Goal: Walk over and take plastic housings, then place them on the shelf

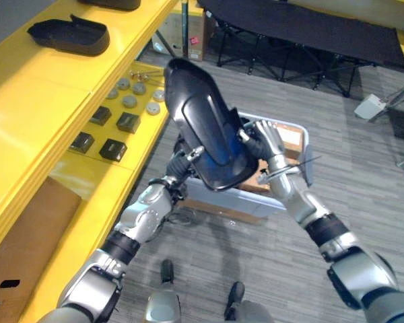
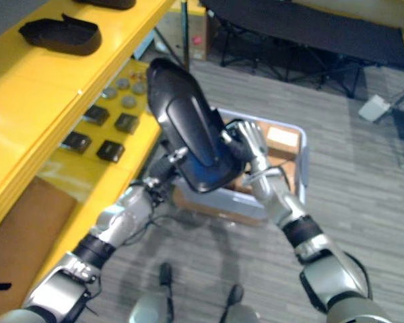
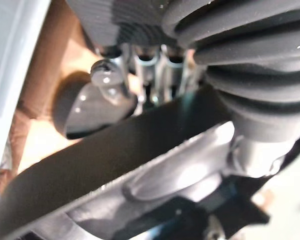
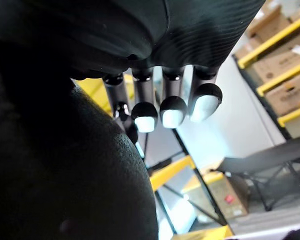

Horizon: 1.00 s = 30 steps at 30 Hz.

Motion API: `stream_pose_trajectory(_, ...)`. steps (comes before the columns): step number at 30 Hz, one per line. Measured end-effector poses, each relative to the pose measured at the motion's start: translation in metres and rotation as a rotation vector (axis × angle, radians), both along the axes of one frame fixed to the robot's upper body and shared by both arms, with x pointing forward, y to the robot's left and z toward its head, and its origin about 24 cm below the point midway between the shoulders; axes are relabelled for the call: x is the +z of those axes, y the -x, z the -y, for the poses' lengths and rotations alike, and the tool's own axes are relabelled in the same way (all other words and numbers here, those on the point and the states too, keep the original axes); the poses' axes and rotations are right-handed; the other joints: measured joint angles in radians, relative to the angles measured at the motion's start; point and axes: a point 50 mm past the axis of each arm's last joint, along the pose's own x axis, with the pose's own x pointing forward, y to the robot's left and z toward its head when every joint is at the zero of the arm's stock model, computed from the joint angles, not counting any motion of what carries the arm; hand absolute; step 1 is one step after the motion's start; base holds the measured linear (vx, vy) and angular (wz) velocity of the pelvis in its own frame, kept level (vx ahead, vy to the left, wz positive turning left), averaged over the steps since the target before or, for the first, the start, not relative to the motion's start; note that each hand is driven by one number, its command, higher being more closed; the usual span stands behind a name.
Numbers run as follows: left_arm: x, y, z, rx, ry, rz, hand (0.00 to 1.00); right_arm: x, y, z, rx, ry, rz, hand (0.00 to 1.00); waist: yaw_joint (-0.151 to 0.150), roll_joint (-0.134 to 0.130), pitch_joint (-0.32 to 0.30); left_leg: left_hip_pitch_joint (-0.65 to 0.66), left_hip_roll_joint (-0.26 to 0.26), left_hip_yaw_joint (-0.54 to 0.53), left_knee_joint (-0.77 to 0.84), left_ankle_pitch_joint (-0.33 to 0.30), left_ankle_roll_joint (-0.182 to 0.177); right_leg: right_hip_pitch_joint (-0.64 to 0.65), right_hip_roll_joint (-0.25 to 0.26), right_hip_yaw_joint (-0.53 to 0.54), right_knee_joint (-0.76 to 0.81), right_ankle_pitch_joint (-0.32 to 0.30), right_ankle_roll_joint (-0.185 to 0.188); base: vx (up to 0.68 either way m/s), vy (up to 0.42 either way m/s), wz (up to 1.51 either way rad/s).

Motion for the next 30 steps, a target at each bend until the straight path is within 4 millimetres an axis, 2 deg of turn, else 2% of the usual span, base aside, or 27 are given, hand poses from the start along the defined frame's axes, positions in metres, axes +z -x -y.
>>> stream_pose_trajectory(6, -0.004, 0.004, 0.001, 0.062, 0.027, 0.014, 1.00, -0.014, 0.006, -0.010, -0.004, -0.117, -0.053, 1.00, -0.004, 0.000, 0.000, 0.010, 0.000, -0.001, 0.000, -0.001, -0.001, 0.015, 0.002, -0.002, -0.014, 0.003, 0.001, 0.00, 0.000, 0.00)
stream_pose_trajectory(14, -0.013, 0.010, 0.008, 0.124, 0.072, -0.011, 1.00, -0.030, 0.014, -0.015, -0.011, -0.165, -0.094, 1.00, -0.005, 0.000, 0.000, 0.010, -0.001, 0.000, 0.000, -0.001, -0.001, 0.016, 0.002, -0.002, -0.020, 0.004, 0.001, 0.00, 0.000, 0.00)
stream_pose_trajectory(20, -0.017, 0.013, 0.011, 0.158, 0.003, 0.024, 1.00, -0.041, 0.020, -0.015, -0.027, -0.180, -0.114, 1.00, -0.006, 0.001, -0.001, 0.025, -0.003, 0.001, 0.000, -0.006, -0.005, 0.036, 0.002, -0.003, -0.034, 0.008, 0.002, 0.00, 0.000, 0.00)
stream_pose_trajectory(30, -0.016, 0.015, 0.013, 0.187, -0.049, 0.077, 1.00, -0.050, 0.025, -0.017, -0.041, -0.190, -0.117, 1.00, -0.008, 0.002, -0.001, 0.032, -0.003, 0.002, 0.000, -0.006, -0.005, 0.048, 0.002, -0.006, -0.036, 0.008, 0.003, 0.00, 0.000, 0.00)
